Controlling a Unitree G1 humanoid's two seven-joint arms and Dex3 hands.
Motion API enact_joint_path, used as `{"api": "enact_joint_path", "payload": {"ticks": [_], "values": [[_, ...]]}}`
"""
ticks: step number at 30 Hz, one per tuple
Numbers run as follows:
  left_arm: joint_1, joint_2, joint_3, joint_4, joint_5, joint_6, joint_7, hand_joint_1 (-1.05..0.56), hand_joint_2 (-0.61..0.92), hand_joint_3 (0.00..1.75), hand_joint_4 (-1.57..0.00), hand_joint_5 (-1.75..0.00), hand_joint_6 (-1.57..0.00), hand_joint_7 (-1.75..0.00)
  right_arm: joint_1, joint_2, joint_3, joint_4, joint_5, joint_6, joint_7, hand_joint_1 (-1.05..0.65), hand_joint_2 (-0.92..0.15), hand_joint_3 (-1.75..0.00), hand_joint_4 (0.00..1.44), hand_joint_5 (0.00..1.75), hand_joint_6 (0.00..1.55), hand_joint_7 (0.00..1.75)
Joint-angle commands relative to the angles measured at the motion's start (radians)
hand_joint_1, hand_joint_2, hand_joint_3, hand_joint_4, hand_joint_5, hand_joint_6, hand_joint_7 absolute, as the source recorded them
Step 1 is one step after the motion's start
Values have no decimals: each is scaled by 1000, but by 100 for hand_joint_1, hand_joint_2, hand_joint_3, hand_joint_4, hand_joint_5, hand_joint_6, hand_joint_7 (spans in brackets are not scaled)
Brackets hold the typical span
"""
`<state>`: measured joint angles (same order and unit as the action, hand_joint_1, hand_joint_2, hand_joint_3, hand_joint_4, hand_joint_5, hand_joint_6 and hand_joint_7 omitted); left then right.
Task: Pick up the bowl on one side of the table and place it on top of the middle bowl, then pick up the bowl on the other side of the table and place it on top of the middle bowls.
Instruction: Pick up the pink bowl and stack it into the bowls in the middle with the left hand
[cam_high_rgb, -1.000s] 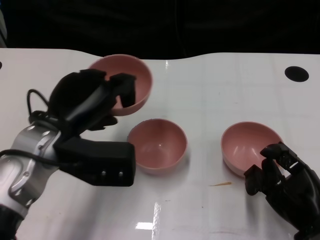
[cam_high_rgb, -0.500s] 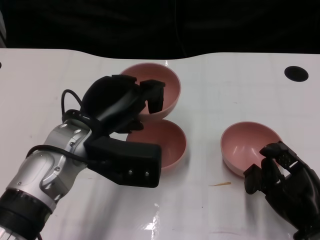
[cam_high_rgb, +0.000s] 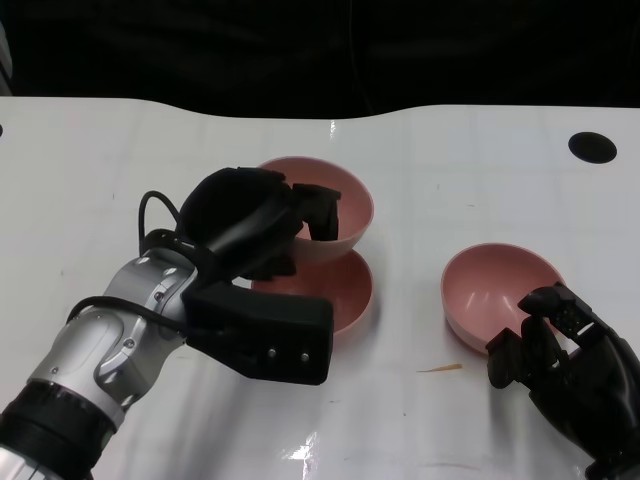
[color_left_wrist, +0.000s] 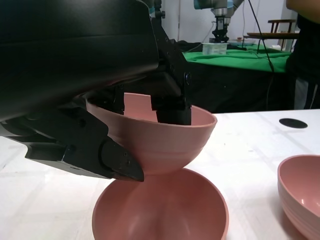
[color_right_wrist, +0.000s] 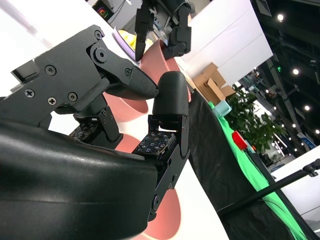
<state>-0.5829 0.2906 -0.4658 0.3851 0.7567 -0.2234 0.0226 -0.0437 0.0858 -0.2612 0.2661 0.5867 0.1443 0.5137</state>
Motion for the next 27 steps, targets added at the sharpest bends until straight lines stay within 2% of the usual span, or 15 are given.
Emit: {"api": "enact_joint_path", "payload": {"ticks": [1, 4, 7, 12, 15, 16, 17, 18, 20, 24, 25, 26, 27], "values": [[5, 2, -2, 20, -6, -2, -5, -4, 92, 4, -67, -167, -85, -98, 16, -1, -2, -25, 8, 3, -11, -3, -56, -113, 92, 168, 88, 133], [7, -5, -7, 39, -2, -11, 14, -5, 92, 6, -64, -174, -65, -142, 18, 1, -1, -28, 10, 1, -10, -4, -58, -108, 92, 166, 88, 131], [8, -11, -9, 60, -10, -26, 17, -4, 92, 12, -64, -175, -56, -164, 20, 1, 2, -32, 5, -2, -13, -5, -59, -106, 92, 166, 88, 130], [8, -17, -19, 83, 9, -31, 33, -3, 92, 11, -65, -175, -53, -167, 24, 2, 8, -42, 4, 2, -24, -4, -59, -105, 92, 166, 89, 130], [10, -20, -21, 92, 11, -29, 30, -5, 92, 5, -65, -175, -62, -147, 26, 2, 7, -44, 13, 7, -23, -4, -59, -106, 92, 166, 88, 131], [10, -21, -22, 96, 8, -33, 29, -6, 92, 4, -65, -172, -75, -116, 27, 2, 7, -46, 15, 10, -24, -4, -59, -105, 92, 165, 88, 130], [10, -22, -22, 102, 8, -38, 29, -7, 92, 3, -66, -169, -83, -99, 27, 1, 7, -48, 15, 13, -25, -4, -59, -105, 92, 165, 88, 130], [10, -23, -23, 107, 8, -40, 29, -7, 92, 3, -66, -171, -87, -92, 29, 2, 8, -51, 13, 12, -29, -4, -59, -105, 92, 165, 88, 129], [9, -25, -24, 116, 7, -44, 29, -7, 92, 2, -65, -171, -86, -93, 30, 2, 9, -52, 12, 9, -28, -4, -59, -105, 93, 164, 89, 129], [8, -31, -27, 135, 9, -46, 42, -8, 90, 0, -75, -148, -104, -48, 33, 1, 9, -53, 14, 8, -22, -4, -59, -104, 93, 164, 89, 128], [8, -32, -28, 139, 8, -47, 45, -9, 90, 0, -82, -130, -107, -34, 33, 1, 10, -52, 14, 7, -21, -4, -60, -104, 93, 164, 89, 128], [8, -34, -28, 144, 6, -46, 44, -9, 90, 0, -86, -119, -110, -25, 33, 2, 10, -52, 13, 4, -21, -4, -60, -104, 93, 164, 89, 129], [8, -35, -29, 149, 4, -45, 43, -10, 89, 0, -87, -117, -113, -19, 34, 2, 11, -53, 12, 3, -21, -4, -60, -104, 93, 165, 89, 129]]}}
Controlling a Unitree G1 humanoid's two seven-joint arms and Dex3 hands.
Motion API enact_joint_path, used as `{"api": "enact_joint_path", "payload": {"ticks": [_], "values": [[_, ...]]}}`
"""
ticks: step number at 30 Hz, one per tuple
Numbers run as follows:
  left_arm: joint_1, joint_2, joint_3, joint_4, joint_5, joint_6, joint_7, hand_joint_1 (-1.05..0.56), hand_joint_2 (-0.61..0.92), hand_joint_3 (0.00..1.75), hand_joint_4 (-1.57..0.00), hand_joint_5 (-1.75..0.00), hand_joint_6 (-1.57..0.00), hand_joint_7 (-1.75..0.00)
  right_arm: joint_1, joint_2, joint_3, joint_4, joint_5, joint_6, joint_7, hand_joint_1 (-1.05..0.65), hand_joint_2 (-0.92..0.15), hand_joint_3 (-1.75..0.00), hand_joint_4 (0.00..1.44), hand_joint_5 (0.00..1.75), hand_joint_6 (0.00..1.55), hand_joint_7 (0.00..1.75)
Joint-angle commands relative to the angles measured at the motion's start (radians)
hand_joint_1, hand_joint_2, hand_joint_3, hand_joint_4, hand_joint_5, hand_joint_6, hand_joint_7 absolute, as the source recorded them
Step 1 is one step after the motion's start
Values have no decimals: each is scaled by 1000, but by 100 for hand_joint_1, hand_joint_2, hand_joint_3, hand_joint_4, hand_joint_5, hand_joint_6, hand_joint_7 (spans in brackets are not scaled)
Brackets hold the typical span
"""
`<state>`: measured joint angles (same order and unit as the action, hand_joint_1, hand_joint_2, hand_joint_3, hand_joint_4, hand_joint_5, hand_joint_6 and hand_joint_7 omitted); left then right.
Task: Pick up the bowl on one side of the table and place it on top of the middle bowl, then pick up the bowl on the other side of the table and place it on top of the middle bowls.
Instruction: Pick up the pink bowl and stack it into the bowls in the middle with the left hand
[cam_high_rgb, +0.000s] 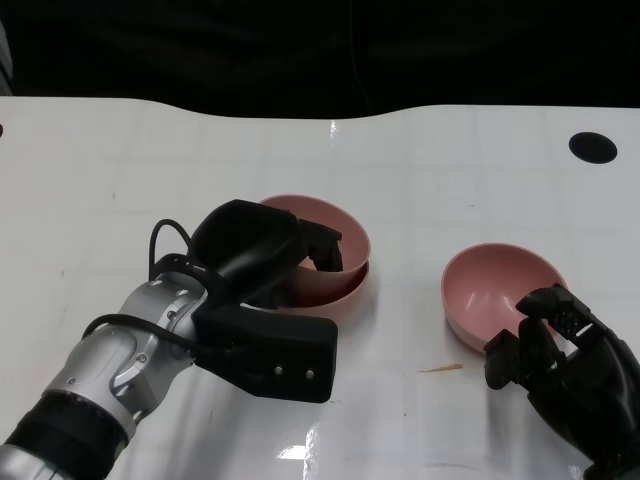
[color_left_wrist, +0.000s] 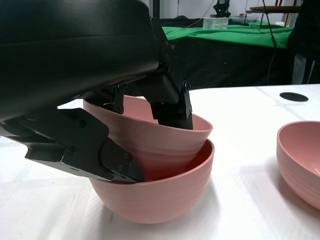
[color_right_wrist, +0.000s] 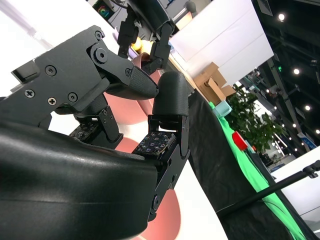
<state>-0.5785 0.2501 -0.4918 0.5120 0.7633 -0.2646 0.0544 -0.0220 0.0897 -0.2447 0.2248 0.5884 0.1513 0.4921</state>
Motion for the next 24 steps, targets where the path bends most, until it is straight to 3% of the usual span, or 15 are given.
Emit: {"api": "enact_joint_path", "payload": {"ticks": [1, 5, 10, 14, 15, 17, 19, 23, 24], "values": [[4, 4, -4, 25, -4, -3, 8, -10, 89, 0, -85, -125, -118, -16, 13, -2, -5, -13, 10, -5, 0, -5, -59, -104, 93, 165, 89, 130], [2, 2, -5, 41, -13, -11, 3, -11, 90, 0, -84, -128, -121, -10, 16, -3, -1, -15, 3, -11, -1, -6, -59, -104, 92, 166, 88, 131], [-2, -1, -8, 66, -14, -26, 12, -11, 92, 1, -76, -152, -127, -14, 13, -1, -5, -9, 16, -5, 6, -5, -59, -103, 93, 164, 88, 131], [-4, 0, -9, 69, -11, -28, 13, -11, 92, 2, -75, -153, -127, -17, 12, -2, -3, -9, 11, -7, 0, -5, -60, -103, 93, 164, 89, 130], [-4, 0, -9, 69, -11, -28, 13, -10, 91, 1, -75, -155, -125, -24, 12, -2, -4, -10, 11, -7, 0, -5, -60, -103, 93, 164, 89, 130], [-4, -1, -8, 70, -14, -29, 11, -10, 91, 0, -74, -156, -107, -57, 12, -2, -4, -8, 12, -7, 1, -5, -60, -102, 93, 164, 89, 129], [-5, -1, -7, 71, -16, -30, 9, -9, 91, 0, -74, -155, -100, -68, 11, -2, -4, -7, 11, -9, 3, -5, -61, -102, 92, 164, 88, 129], [-1, 2, -9, 59, -3, -26, 28, -10, 91, 1, -74, -156, -98, -69, 11, -2, -6, -10, 13, -1, -6, -6, -62, -98, 92, 164, 88, 128], [0, 3, -10, 56, 4, -26, 37, -12, 91, 0, -73, -156, -103, -55, 11, -2, -6, -11, 13, 1, -8, -5, -62, -98, 92, 164, 89, 128]]}}
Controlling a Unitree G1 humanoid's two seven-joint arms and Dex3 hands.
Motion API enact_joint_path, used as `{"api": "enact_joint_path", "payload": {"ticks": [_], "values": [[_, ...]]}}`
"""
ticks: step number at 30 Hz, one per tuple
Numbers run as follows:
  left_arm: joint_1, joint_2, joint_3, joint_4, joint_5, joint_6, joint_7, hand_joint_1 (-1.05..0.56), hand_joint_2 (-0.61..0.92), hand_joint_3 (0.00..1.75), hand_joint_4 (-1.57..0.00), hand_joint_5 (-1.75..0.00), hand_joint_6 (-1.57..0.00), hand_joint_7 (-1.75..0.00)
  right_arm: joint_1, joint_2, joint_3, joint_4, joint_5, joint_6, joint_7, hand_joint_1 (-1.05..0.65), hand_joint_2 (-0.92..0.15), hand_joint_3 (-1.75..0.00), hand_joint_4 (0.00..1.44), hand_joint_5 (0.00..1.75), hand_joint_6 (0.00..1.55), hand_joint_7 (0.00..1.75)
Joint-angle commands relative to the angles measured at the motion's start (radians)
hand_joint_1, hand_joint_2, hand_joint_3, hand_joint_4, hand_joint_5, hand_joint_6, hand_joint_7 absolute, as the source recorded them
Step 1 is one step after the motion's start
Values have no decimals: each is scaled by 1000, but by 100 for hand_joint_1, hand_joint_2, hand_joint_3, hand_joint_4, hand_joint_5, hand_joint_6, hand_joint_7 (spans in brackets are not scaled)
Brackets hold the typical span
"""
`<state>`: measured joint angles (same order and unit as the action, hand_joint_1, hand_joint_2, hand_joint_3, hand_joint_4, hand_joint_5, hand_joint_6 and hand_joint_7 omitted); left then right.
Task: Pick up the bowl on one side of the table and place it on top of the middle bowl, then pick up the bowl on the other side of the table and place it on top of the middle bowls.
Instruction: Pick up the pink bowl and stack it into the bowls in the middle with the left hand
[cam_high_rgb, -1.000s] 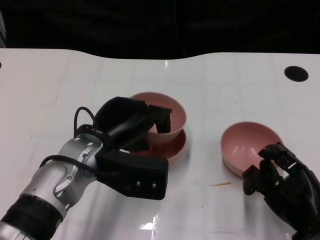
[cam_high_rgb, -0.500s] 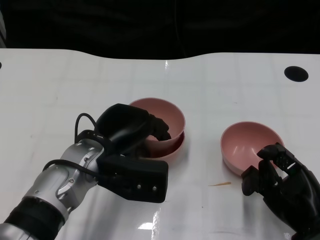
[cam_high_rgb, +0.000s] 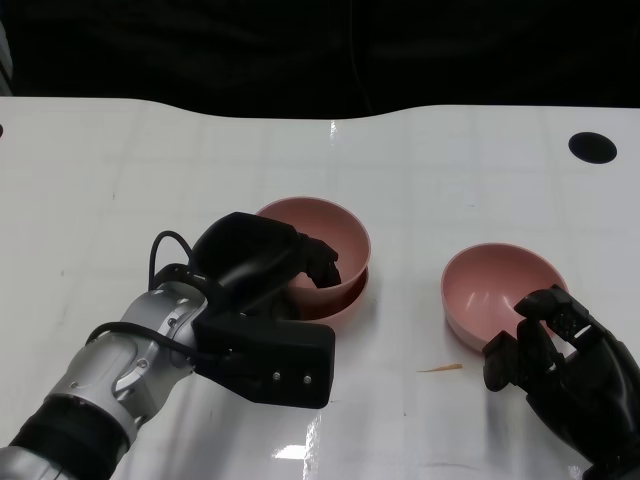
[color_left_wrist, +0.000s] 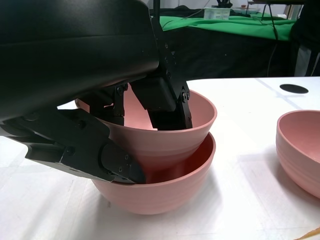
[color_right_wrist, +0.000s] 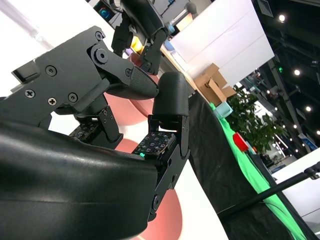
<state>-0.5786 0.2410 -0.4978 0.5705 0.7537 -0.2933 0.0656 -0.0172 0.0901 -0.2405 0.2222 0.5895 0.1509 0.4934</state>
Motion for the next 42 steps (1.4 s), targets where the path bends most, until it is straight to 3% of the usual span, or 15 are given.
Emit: {"api": "enact_joint_path", "payload": {"ticks": [1, 2, 3, 4, 5, 6, 8, 14, 20, 30, 42], "values": [[2, 20, -12, -15, 33, 6, 37, -12, 91, 0, -73, -156, -107, -46, 7, -3, -10, -10, 11, 4, -13, -5, -62, -98, 92, 164, 89, 128], [3, 26, -17, -23, 47, 8, 44, -18, 92, 3, -75, -134, -107, -30, 7, -3, -9, -12, 11, 5, -15, -4, -61, -99, 93, 164, 90, 127], [6, 34, -24, -44, 68, 16, 42, -20, 92, 4, -77, -124, -109, -22, 7, -3, -9, -13, 11, 5, -16, -4, -61, -99, 93, 164, 90, 127], [15, 43, -26, -75, 82, 28, 30, -27, 92, 7, -81, -87, -106, -13, 8, -3, -9, -13, 11, 5, -17, -4, -61, -100, 93, 163, 90, 127], [25, 49, -25, -105, 88, 40, 15, -47, 92, 15, -77, -40, -94, -5, 7, -4, -9, -10, 13, 4, -13, -4, -61, -100, 92, 163, 89, 127], [34, 53, -24, -132, 92, 50, 2, -59, 92, 20, -72, -22, -87, -3, 5, -6, -10, -7, 14, 4, -8, -4, -61, -100, 92, 163, 89, 126], [55, 61, -17, -180, 84, 68, -25, -79, 92, 33, -57, -5, -70, -1, 3, -10, -9, -3, 13, 3, -3, -4, -62, -100, 93, 162, 90, 126], [102, 78, -8, -273, 75, 121, -104, -100, 92, 53, -20, 0, -44, 0, 5, -9, -9, -7, 6, -2, -10, -5, -62, -99, 92, 163, 88, 127], [129, 93, -15, -319, 72, 133, -157, -103, 92, 60, -5, 0, -35, 0, 6, -13, -11, -7, 12, 3, -3, -4, -63, -99, 93, 162, 88, 129], [147, 94, -15, -314, 80, 128, -142, -100, 92, 60, -3, 0, -34, 0, 7, -13, -13, -7, 16, 2, 1, -4, -62, -100, 92, 164, 87, 131], [138, 76, -28, -184, 85, 88, -47, -97, 92, 61, -2, 0, -33, 0, 8, -15, -15, -7, 15, 4, 0, -4, -65, -96, 91, 165, 86, 130]]}}
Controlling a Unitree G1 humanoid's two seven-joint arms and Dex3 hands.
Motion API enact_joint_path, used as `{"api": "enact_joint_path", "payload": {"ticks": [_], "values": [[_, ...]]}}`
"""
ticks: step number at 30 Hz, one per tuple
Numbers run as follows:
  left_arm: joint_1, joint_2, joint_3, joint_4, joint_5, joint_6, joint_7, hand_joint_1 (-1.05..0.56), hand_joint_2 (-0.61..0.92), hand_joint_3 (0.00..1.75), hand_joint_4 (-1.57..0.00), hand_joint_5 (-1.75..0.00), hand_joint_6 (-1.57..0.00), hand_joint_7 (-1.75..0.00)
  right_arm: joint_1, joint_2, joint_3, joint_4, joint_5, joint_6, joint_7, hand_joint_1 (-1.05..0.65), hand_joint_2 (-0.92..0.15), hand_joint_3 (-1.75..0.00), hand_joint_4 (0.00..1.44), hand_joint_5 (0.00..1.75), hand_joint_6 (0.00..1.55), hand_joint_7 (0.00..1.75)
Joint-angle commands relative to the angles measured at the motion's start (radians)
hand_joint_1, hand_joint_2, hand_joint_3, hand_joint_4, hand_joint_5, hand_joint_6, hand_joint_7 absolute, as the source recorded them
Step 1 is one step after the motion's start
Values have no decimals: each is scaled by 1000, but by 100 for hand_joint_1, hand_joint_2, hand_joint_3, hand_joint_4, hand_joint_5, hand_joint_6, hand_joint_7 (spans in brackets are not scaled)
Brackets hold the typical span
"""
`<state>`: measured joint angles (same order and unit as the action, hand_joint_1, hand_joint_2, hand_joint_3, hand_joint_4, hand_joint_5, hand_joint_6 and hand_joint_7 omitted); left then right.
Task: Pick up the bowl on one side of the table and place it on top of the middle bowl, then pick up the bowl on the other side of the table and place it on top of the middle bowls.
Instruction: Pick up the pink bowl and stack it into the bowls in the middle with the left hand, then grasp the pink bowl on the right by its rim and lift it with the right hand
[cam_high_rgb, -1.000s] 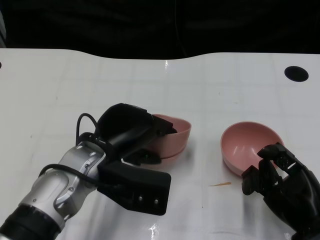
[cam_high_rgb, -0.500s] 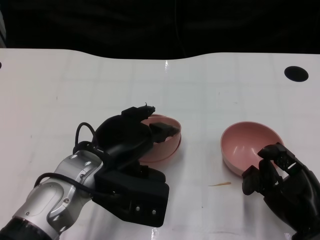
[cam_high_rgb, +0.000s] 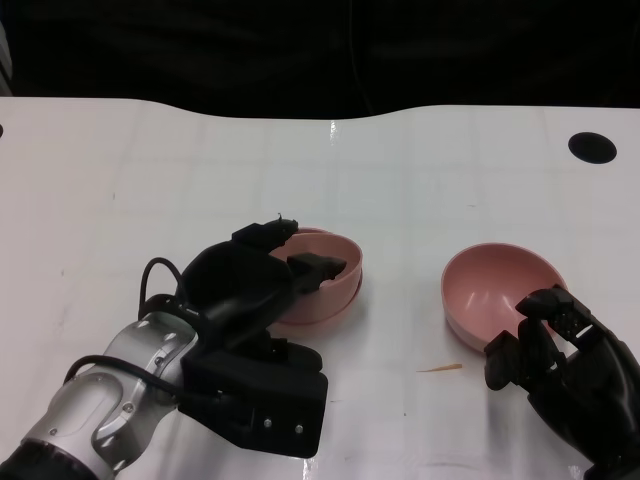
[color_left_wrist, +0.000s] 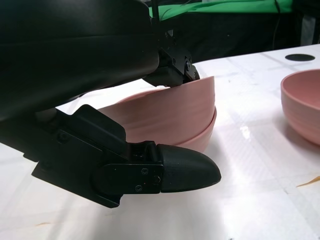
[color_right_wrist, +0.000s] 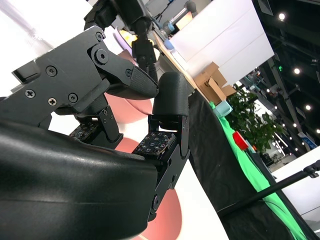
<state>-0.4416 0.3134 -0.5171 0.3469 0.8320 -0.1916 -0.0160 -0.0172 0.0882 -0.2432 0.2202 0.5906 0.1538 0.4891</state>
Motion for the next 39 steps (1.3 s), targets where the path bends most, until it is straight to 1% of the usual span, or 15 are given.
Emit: {"api": "enact_joint_path", "payload": {"ticks": [1, 7, 13, 17, 20, 24, 26, 29, 30, 31, 32, 33, 34, 37, 39], "values": [[-3, 1, -10, 61, 6, -23, 50, -97, 92, 61, -1, 0, -33, 0, 8, -14, -13, -5, 14, 1, 5, -5, -66, -95, 91, 164, 87, 129], [-12, -2, -3, 107, -4, -71, 111, -95, 92, 58, -3, -1, -34, 0, 13, -13, -10, -18, 9, 5, -3, -4, -64, -98, 92, 164, 89, 129], [2, 14, 35, 30, -13, -100, 160, -93, 92, 55, -6, -2, -38, -2, 6, -14, -13, -8, 11, 4, 4, -4, -61, -103, 92, 165, 87, 134], [46, 27, 89, -79, -32, -120, 216, -88, 92, 46, -12, -4, -44, -3, 4, -16, -13, -5, 10, 7, 5, -4, -61, -103, 91, 165, 86, 133], [100, 20, 141, -176, -51, -123, 264, -64, 92, 21, -28, -7, -57, -4, 3, -17, -13, -6, 9, 10, 2, -3, -62, -102, 91, 166, 86, 133], [160, 16, 214, -267, -103, -150, 311, -23, 92, 4, -67, -14, -79, -5, 1, -19, -18, 0, 13, 7, 12, -2, -63, -103, 91, 164, 87, 132], [188, 7, 250, -299, -182, -158, 274, -14, 92, 10, -80, -18, -87, -6, -1, -21, -19, 2, 10, 5, 13, -2, -62, -105, 92, 165, 88, 133], [248, -17, 311, -374, -472, -121, 108, 4, 92, 20, -94, -26, -98, -10, -2, -23, -22, 0, 14, 11, 15, -2, -59, -111, 91, 168, 87, 135], [272, -27, 336, -407, -608, -83, 33, 8, 88, 30, -92, -38, -102, -12, -4, -24, -24, 2, 16, 12, 17, -2, -59, -111, 91, 168, 87, 135], [292, -33, 359, -432, -736, -51, -36, 13, 79, 60, -77, -77, -105, -15, -5, -24, -26, 5, 17, 11, 19, -2, -58, -112, 90, 169, 87, 135], [310, -38, 380, -454, -841, -17, -89, 14, 73, 78, -66, -103, -105, -20, -7, -25, -27, 7, 17, 9, 20, -2, -57, -112, 90, 170, 87, 135], [327, -44, 402, -473, -933, 13, -129, 14, 69, 89, -60, -122, -105, -25, -8, -26, -27, 10, 15, 5, 24, -2, -57, -112, 89, 171, 87, 135], [343, -49, 424, -491, -1018, 48, -165, 15, 65, 103, -56, -140, -101, -43, -9, -27, -27, 11, 13, 1, 27, -3, -57, -112, 89, 171, 87, 134], [391, -49, 487, -542, -1214, 148, -239, 15, 58, 126, -51, -168, -73, -118, -8, -27, -24, 10, 3, -12, 28, -4, -57, -112, 89, 170, 87, 134], [419, -41, 524, -561, -1299, 182, -282, 17, 53, 140, -56, -173, -68, -142, -8, -27, -24, 10, 0, -15, 29, -4, -56, -112, 90, 167, 87, 133]]}}
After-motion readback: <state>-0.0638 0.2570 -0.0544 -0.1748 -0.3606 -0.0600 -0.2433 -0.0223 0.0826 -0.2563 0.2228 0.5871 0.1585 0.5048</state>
